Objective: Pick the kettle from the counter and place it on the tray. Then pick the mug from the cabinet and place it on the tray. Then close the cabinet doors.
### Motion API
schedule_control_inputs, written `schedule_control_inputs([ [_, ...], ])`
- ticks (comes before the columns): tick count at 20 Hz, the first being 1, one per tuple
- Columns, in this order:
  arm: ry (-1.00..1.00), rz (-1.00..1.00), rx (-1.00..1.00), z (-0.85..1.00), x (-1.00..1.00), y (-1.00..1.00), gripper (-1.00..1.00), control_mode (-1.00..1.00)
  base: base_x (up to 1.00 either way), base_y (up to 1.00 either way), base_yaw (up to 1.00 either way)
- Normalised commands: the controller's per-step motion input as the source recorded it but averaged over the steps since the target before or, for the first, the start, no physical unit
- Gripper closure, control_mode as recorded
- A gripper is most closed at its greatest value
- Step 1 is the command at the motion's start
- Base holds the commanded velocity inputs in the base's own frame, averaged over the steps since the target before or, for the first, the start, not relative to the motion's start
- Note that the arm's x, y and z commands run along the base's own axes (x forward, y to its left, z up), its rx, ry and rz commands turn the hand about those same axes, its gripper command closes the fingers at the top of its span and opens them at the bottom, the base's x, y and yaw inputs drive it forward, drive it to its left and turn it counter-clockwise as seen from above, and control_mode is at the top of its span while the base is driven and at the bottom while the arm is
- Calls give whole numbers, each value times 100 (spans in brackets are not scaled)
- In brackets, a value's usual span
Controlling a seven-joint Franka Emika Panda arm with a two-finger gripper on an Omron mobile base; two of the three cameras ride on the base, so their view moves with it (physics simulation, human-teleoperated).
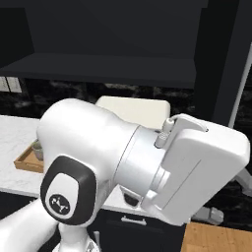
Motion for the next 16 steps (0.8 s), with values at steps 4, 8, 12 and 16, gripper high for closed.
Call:
schedule_control_inputs([
  [4,13,0,-28,0,-3,-19,-100,-100,0,0,0],
  [8,20,0,-15,0,4,-16,-100,-100,0,0,0],
  [12,21,0,1,0,1,-8,-100,-100,0,0,0],
  [16,9,0,4,7,3,-3,-100,-100,0,0,0],
])
